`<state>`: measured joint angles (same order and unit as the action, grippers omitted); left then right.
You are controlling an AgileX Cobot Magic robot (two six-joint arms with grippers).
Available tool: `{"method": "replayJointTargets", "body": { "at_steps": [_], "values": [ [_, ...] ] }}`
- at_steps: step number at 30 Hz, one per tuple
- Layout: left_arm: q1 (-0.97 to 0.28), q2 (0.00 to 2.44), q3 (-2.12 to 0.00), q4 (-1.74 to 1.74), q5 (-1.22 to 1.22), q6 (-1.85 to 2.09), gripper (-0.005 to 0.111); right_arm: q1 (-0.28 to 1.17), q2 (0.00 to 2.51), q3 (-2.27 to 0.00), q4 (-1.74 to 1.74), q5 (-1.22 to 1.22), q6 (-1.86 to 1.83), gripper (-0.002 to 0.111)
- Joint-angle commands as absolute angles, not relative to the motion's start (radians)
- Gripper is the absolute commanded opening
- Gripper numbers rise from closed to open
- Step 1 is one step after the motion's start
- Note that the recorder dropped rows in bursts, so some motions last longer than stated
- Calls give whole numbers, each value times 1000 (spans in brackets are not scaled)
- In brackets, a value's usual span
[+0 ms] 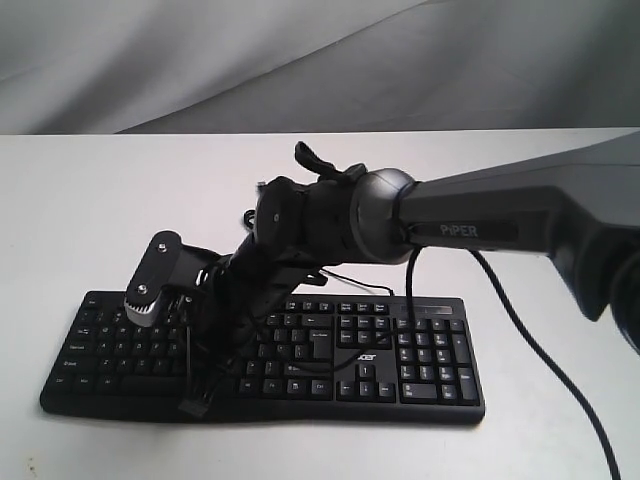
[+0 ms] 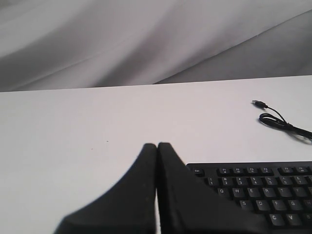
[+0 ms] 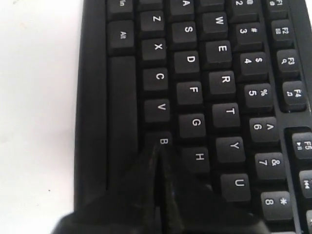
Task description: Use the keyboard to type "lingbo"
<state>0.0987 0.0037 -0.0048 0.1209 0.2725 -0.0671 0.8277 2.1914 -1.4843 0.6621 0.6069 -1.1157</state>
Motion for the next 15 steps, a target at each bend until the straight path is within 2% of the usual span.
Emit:
{"method": "replayJointTargets", "body": {
  "at_steps": [1, 15],
  "values": [
    [100, 0, 0, 117, 266, -69, 1, 827, 2195, -1485, 673, 613, -1113, 0],
    [100, 0, 0, 117, 266, -69, 1, 827, 2224, -1485, 673, 613, -1115, 0]
  ]
}}
